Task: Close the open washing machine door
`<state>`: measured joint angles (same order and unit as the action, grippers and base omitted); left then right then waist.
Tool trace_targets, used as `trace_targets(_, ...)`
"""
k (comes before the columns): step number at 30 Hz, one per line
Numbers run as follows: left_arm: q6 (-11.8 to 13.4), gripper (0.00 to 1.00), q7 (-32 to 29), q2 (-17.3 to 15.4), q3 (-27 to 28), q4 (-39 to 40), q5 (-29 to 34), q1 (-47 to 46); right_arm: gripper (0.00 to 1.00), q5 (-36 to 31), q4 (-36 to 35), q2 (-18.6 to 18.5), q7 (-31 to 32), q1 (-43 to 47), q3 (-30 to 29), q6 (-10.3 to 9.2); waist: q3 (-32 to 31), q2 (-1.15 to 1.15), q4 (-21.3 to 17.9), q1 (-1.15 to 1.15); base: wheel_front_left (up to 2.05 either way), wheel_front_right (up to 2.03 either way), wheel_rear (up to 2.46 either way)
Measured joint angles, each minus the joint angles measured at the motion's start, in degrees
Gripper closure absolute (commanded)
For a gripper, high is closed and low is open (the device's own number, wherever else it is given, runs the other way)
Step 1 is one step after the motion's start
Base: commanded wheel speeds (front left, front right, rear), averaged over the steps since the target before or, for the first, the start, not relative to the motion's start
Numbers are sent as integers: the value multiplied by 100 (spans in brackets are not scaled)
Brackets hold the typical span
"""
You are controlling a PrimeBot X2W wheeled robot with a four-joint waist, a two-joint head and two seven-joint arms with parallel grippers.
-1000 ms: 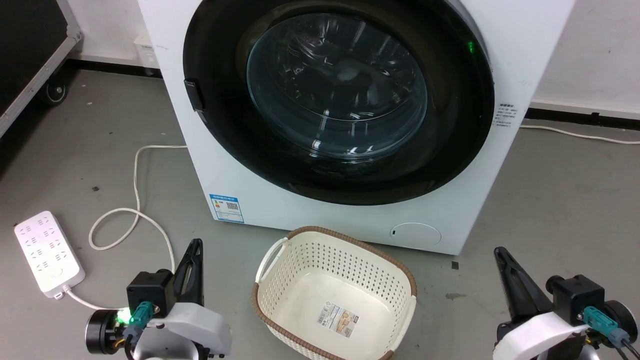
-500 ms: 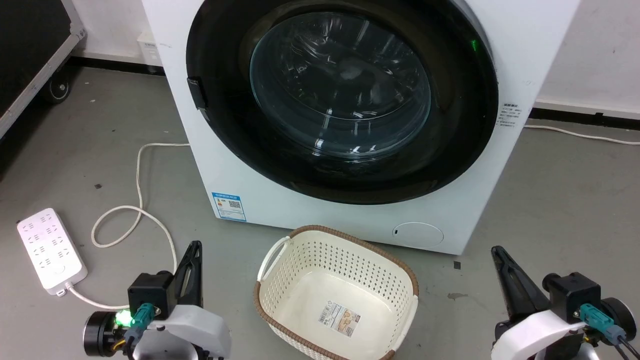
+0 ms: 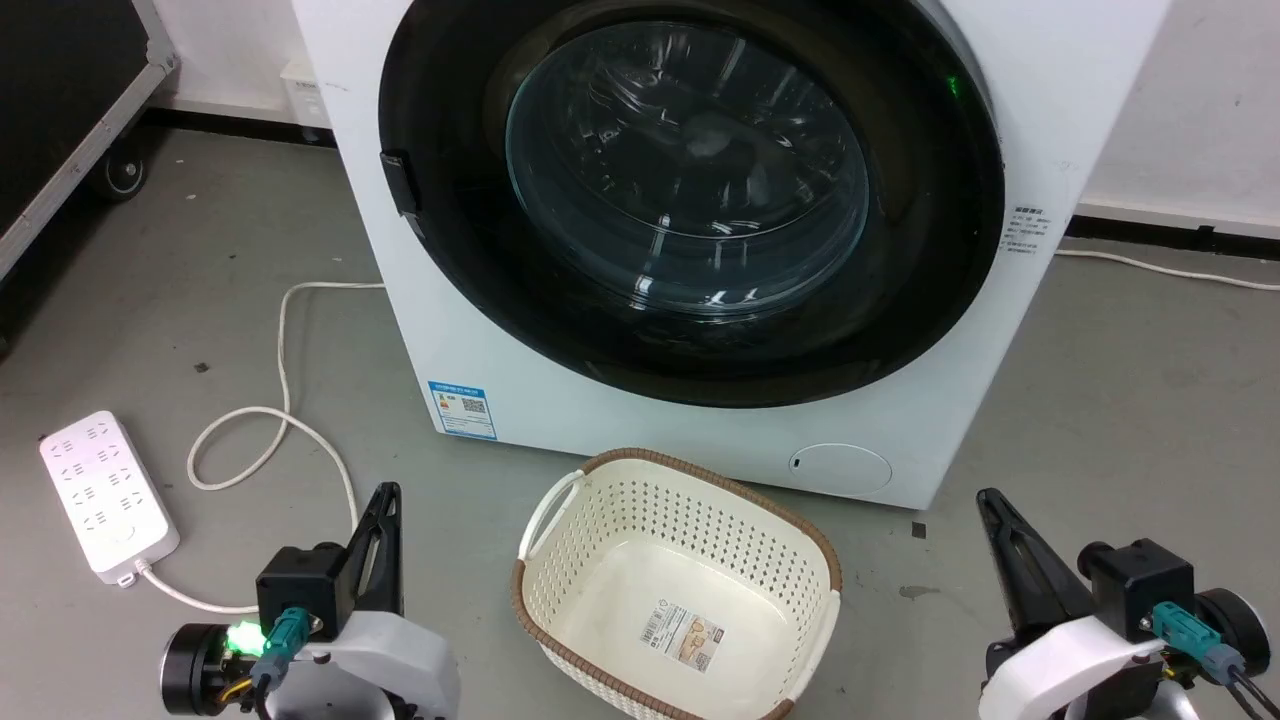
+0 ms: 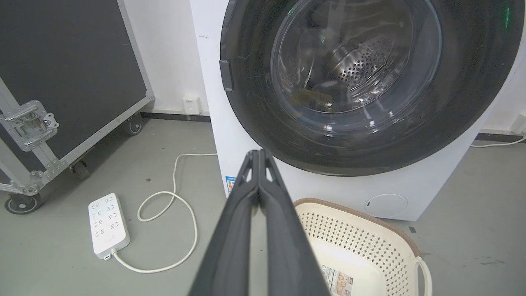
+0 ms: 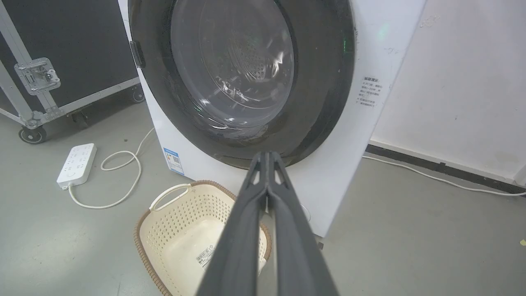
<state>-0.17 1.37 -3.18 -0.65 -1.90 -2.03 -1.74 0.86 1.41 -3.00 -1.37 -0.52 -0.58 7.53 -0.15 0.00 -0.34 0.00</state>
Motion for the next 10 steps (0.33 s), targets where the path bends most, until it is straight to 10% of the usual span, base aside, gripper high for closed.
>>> trace_targets(10, 0, 100, -97, 16, 35, 121, 140, 67, 100, -42, -69, 0, 107, 1, 40, 0, 13, 0, 28, 0, 0, 0, 0)
